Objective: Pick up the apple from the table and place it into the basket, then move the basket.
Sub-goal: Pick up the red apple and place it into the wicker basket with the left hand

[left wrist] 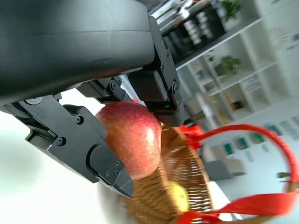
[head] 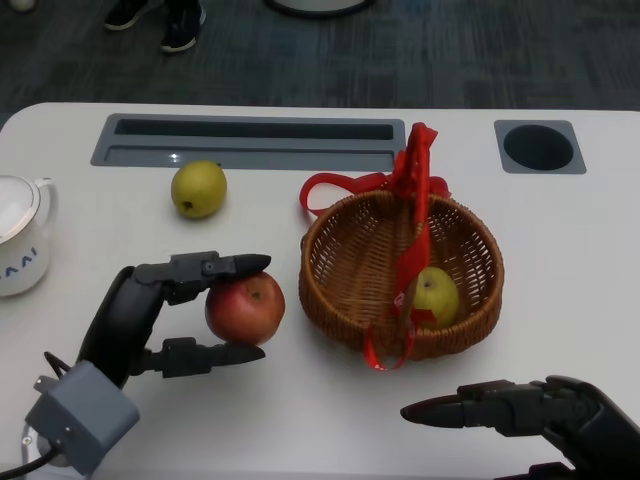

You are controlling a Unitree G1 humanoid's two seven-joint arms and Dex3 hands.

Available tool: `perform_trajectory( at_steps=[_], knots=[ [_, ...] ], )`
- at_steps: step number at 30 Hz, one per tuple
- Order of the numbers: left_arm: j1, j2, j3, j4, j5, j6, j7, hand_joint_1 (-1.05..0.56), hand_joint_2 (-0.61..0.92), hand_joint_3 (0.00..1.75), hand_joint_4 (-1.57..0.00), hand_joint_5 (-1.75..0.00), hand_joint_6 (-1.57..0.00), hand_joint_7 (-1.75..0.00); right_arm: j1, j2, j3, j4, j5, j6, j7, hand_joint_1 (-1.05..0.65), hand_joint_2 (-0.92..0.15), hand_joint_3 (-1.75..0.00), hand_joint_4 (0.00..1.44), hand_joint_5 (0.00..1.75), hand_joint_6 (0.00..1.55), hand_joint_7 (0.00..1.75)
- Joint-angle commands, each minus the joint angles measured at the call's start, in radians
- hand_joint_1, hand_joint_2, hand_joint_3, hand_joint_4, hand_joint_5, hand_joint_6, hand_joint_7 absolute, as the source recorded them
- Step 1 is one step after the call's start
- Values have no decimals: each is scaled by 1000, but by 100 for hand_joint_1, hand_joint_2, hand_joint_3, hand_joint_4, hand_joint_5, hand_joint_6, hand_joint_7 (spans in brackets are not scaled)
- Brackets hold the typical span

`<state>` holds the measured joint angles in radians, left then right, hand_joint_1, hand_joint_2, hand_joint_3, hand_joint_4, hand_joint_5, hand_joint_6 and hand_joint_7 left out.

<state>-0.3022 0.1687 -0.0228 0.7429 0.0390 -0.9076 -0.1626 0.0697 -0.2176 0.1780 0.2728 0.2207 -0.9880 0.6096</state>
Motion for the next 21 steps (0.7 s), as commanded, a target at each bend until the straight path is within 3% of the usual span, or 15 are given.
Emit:
perform_trajectory(
  at_steps=[1,12,21],
  knots=[
    [38,6,17,-138,-67,37,-29,-10,77,0,-129,-4,-117,-1,2,-12,-8,-11,-5,1,-8,-36,-83,0,86,0,78,0],
    [99,-26,0,-472,-137,145,-66,-7,77,0,-130,-4,-117,-1,-4,-4,-6,2,3,-7,-5,-36,-82,0,86,0,79,0],
    [-4,-51,-14,-483,-72,195,-55,-16,76,0,-133,-5,-120,-2,-8,3,-4,10,-3,-17,-5,-36,-83,0,85,0,79,0]
  ],
)
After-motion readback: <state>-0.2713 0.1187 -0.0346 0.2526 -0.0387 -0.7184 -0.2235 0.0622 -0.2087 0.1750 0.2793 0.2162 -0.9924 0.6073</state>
